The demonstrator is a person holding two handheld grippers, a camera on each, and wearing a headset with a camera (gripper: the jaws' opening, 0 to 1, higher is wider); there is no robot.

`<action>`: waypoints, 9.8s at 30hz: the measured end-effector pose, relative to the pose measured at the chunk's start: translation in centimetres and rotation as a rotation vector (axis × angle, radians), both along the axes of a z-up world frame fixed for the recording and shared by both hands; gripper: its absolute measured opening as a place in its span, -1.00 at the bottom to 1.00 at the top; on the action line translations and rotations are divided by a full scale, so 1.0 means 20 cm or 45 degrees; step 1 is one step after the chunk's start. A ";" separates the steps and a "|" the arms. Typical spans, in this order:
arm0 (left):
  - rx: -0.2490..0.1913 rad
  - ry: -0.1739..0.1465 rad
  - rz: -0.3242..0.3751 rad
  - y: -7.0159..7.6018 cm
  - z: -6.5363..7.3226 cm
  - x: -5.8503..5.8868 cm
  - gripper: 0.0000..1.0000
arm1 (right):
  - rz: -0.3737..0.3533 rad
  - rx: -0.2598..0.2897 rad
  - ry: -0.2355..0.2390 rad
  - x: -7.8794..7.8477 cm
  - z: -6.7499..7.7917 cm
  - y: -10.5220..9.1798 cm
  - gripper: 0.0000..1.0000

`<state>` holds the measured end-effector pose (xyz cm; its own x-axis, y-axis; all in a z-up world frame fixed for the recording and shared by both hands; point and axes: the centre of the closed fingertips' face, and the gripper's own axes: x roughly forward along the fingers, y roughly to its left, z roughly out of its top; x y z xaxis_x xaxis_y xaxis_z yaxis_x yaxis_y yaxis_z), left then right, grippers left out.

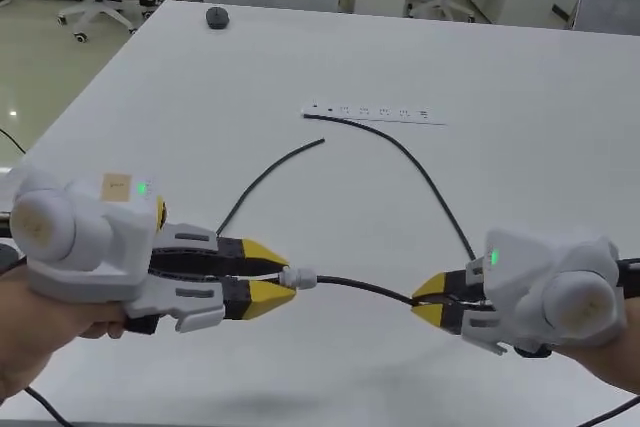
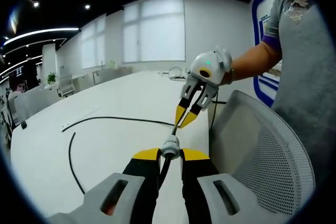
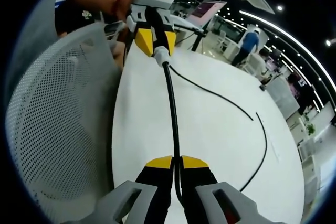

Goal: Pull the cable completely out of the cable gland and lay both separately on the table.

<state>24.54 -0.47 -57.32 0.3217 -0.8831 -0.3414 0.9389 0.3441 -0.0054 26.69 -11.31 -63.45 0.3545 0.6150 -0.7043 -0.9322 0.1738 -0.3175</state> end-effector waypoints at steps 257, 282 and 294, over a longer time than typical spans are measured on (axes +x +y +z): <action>0.105 -0.019 0.012 -0.02 -0.01 -0.04 -0.70 | 0.294 0.126 -0.065 -0.15 0.25 0.47 -1.00; 0.131 -0.015 0.056 0.09 -0.05 -0.04 -0.70 | 0.209 0.014 -0.061 -0.08 0.13 0.20 -1.00; 0.134 -0.011 0.065 0.11 -0.04 -0.03 -0.70 | 0.138 -0.043 -0.038 -0.03 0.05 0.07 -1.00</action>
<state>23.89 1.73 -58.16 0.3687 -0.8250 -0.4283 0.9200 0.3896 0.0416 26.19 -9.84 -62.46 0.3085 0.6272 -0.7152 -0.9349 0.0612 -0.3496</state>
